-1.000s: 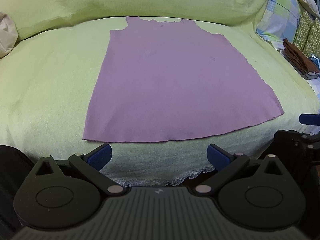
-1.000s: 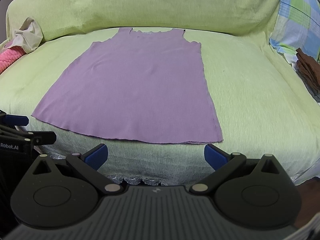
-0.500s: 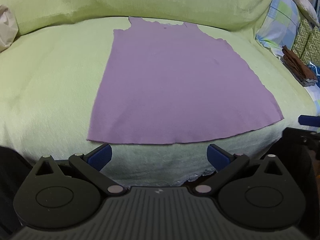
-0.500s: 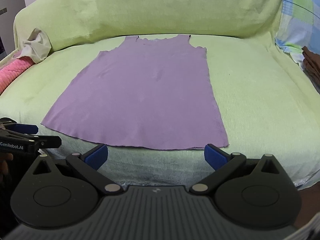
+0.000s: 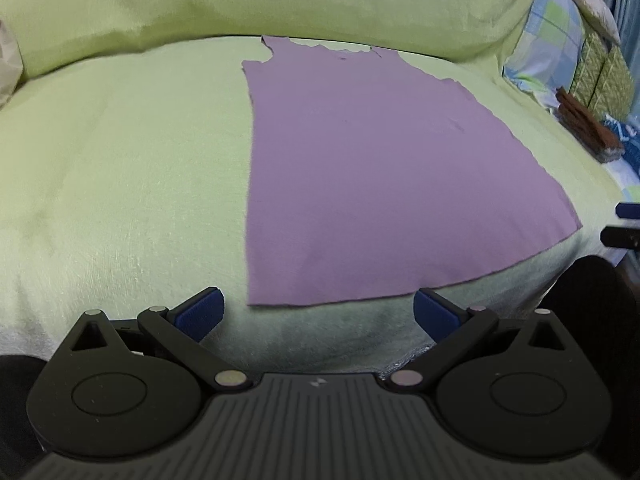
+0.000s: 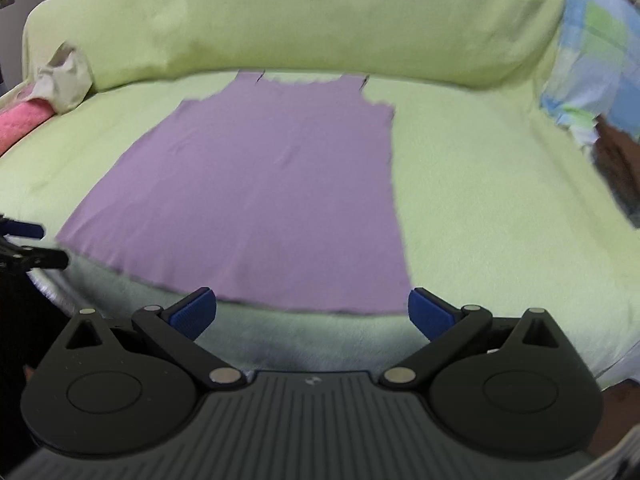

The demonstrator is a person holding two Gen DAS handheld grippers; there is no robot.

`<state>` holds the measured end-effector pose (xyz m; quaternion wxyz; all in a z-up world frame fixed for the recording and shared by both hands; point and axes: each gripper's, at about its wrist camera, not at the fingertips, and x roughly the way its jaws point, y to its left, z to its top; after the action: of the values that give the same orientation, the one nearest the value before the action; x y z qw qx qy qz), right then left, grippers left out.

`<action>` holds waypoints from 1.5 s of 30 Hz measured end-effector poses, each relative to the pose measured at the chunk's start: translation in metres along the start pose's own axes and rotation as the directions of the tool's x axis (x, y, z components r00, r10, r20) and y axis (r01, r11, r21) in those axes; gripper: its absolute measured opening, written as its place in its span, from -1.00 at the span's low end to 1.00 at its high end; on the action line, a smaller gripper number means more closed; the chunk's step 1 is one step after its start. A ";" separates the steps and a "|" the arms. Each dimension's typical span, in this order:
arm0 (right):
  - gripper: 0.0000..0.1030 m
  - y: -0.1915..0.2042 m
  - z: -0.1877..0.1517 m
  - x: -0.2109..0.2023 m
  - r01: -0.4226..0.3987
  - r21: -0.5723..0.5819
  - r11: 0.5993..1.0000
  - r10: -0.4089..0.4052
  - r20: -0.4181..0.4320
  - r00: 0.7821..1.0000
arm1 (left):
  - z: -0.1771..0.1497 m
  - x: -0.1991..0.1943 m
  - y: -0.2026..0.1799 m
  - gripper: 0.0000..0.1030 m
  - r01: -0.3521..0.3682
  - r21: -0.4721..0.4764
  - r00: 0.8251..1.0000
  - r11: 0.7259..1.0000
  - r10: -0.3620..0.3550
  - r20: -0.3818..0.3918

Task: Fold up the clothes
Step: 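Move both grippers toward the hem of the lilac tank top, then close both grippers on the tank top hem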

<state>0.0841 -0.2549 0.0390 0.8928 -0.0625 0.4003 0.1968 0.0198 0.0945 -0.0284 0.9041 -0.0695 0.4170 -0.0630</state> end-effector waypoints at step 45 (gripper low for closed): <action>0.13 -0.090 0.012 0.069 -0.243 0.157 0.957 0.271 -0.193 0.943 | 0.032 0.022 0.048 0.46 0.307 0.042 0.947 0.951 -0.301 -0.109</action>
<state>0.1701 -0.3136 -0.0083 0.8136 0.0284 0.5103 0.2773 0.0616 0.1406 -0.0330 0.8628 -0.1032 0.4447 -0.2171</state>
